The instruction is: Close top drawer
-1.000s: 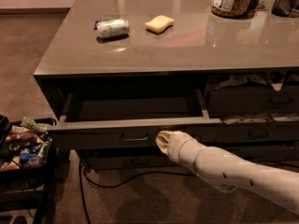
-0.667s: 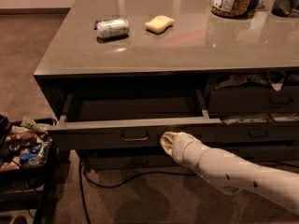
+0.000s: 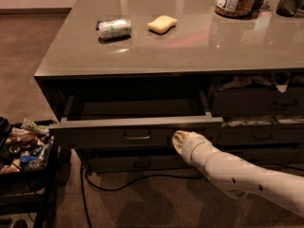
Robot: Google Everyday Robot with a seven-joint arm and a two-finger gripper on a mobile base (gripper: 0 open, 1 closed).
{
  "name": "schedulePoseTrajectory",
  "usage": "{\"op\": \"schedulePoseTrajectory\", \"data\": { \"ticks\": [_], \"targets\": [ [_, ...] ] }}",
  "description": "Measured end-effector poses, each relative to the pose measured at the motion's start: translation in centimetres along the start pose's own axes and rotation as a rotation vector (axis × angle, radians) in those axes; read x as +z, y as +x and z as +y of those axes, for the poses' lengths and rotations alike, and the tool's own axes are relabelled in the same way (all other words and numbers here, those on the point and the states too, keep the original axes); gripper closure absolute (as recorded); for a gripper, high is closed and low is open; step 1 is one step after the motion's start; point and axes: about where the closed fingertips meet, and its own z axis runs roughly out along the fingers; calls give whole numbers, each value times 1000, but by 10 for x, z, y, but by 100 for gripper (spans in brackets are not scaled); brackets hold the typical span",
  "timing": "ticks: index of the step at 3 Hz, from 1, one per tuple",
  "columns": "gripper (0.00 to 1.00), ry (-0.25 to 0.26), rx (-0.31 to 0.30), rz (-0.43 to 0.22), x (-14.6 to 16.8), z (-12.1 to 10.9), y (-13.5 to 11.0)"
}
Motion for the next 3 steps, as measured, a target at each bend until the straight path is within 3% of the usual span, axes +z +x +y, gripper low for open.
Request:
{"op": "schedulePoseTrajectory", "data": {
  "ticks": [2, 3],
  "targets": [
    [100, 77, -19, 22, 18, -25, 5],
    [100, 88, -23, 19, 31, -29, 3]
  ]
}}
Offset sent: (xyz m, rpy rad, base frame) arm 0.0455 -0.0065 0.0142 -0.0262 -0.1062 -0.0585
